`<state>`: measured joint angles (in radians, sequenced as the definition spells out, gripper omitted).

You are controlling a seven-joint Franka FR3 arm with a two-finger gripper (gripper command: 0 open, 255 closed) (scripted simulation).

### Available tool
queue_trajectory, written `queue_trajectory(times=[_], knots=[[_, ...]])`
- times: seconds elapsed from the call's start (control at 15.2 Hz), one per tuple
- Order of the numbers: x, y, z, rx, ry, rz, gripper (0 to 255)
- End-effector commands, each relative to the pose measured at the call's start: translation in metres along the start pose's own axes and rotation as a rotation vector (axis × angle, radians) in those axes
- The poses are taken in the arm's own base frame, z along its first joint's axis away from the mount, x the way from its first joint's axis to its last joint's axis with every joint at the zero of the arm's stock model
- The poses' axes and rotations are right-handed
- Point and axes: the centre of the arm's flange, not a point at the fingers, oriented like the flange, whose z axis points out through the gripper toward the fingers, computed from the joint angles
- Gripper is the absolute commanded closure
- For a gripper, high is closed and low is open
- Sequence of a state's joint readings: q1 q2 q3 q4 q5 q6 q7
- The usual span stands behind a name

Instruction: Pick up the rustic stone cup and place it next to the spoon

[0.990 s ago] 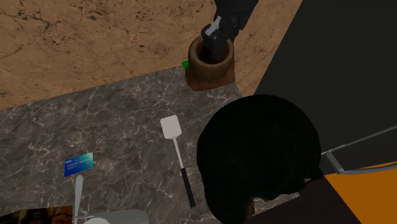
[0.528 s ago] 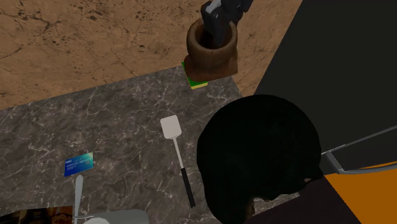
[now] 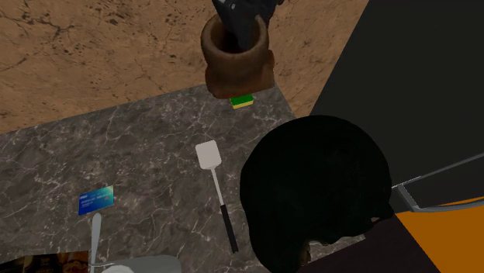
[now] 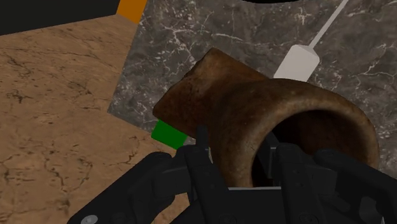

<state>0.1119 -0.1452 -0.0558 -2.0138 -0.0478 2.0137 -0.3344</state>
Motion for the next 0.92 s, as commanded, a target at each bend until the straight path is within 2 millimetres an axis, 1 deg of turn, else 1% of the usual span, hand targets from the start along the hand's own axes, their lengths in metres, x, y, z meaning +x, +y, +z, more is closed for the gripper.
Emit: queue_trajectory(times=[0.0,0.86], knots=[[0.013,-0.021,-0.004,-0.001,0.002,0.001,255],[0.098,-0.17,-0.007,-0.001,0.002,0.001,255]])
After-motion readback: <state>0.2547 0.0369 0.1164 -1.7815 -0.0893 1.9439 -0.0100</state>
